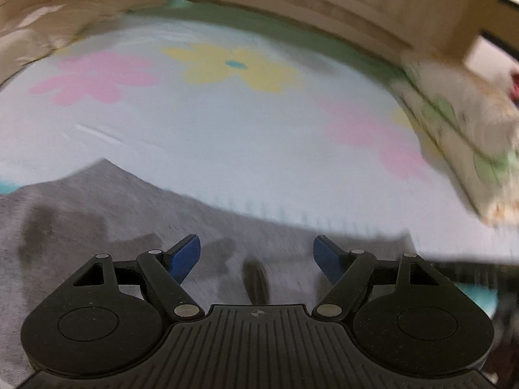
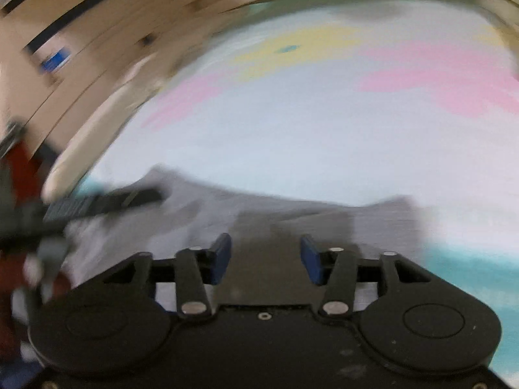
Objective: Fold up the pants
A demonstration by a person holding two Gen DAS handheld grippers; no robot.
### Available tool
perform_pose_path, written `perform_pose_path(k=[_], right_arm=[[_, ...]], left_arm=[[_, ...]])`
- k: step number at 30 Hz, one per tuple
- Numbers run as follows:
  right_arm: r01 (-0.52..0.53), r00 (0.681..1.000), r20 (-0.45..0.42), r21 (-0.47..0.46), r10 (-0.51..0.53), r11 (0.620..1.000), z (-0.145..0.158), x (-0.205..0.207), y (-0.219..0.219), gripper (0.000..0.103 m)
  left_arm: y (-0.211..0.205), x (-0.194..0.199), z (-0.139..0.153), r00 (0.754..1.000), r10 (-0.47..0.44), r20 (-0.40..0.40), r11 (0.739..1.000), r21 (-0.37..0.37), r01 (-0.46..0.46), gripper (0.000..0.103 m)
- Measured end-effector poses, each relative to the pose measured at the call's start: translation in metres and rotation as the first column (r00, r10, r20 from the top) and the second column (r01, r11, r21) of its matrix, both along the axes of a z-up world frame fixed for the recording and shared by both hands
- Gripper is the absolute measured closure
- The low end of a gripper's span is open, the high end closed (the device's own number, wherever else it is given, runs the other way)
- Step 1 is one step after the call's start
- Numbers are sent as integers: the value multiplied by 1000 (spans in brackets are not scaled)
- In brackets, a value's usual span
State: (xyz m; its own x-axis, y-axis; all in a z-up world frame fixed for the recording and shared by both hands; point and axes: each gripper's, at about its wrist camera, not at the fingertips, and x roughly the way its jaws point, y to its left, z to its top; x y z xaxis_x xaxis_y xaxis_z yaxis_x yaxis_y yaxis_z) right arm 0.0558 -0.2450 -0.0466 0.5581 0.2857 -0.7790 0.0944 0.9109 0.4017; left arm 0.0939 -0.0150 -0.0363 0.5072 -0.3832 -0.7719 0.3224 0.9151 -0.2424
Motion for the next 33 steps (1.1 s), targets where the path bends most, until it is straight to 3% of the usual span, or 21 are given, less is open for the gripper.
perform_pose_path(k=[1,6,12,14,16,21,26,33], right_arm=[[39,999,-13,-6,-39,999,-3,-1,-14,87],[128,991,-34,-13,-128,992,-12,-4,-44,87],[112,992,-60,-45,-115,993,-28,6,-39,87],[124,987,-91,-73,-131,990,-38,11,-40,96],[143,983,-105,-76,-150,987,-45,13,-40,103],[169,978,-111,-93,-179,981,-44,15,-36,103],[91,995,-26,-197,-98,976,-20,17,-5,89],[-27,1000,-5,-87,27,996,-12,24,38,89]], left_arm=[[-5,-3,-3,999,-31,-7,999,11,31,27],[-28,-20,-16,985,-172,-27,983,59,174,27],[-34,-29,-31,972,-225,-71,968,94,232,27],[-33,-31,-38,968,-233,-96,964,106,243,27],[-30,-33,-45,964,-234,-129,961,120,249,27],[-15,-38,-50,960,-242,-145,960,109,258,27],[7,-39,-47,967,-204,-155,973,79,218,27],[44,-35,-32,984,-134,-117,987,79,143,27]])
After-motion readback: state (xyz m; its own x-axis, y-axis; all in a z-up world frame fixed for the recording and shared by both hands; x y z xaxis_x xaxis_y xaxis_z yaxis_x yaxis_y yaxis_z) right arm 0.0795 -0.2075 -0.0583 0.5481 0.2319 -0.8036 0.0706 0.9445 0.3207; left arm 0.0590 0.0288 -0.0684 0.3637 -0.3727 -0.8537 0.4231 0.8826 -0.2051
